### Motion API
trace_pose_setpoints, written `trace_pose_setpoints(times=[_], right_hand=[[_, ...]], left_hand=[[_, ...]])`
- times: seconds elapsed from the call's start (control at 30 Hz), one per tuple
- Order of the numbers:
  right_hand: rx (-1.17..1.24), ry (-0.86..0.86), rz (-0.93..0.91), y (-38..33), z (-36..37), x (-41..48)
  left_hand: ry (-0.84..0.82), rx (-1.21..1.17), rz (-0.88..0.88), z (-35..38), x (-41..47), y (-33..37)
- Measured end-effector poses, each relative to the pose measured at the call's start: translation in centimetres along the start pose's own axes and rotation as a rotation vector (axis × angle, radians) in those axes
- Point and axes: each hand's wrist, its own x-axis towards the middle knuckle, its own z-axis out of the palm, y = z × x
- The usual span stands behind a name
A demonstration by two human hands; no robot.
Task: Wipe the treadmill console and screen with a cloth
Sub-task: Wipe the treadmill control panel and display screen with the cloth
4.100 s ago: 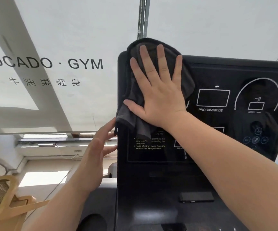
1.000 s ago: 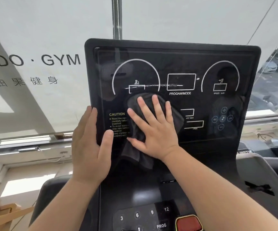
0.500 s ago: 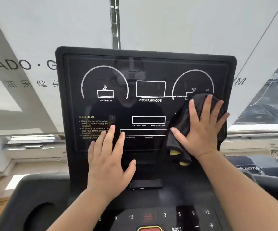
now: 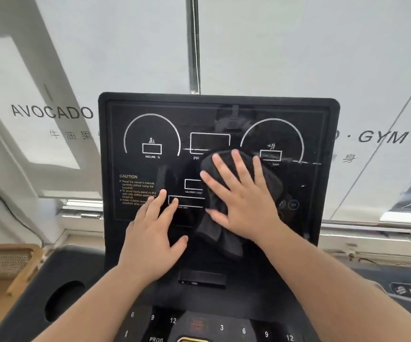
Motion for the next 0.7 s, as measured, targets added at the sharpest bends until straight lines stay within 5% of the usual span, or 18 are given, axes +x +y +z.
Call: trace_pose_setpoints(times=[0.2, 0.4, 0.53, 0.7], right_hand=[[-0.096, -0.018, -0.307, 6.1, 1.1, -7.1], [-0.113, 0.061, -0.057, 14.0, -3.5, 0.5], [-0.117, 0.070, 0.025, 12.7, -3.4, 0.6], [-0.087, -0.024, -0.250, 7.7, 0.6, -7.9]], left_hand=[[0.075, 0.149, -0.024, 0.1, 0.5, 1.6], [0.208, 0.175, 0.110, 1.4, 1.2, 5.2], [0.193, 0.189, 0.150, 2.8, 1.1, 5.8], [0.165, 0.159, 0.155, 2.9, 1.2, 5.2]])
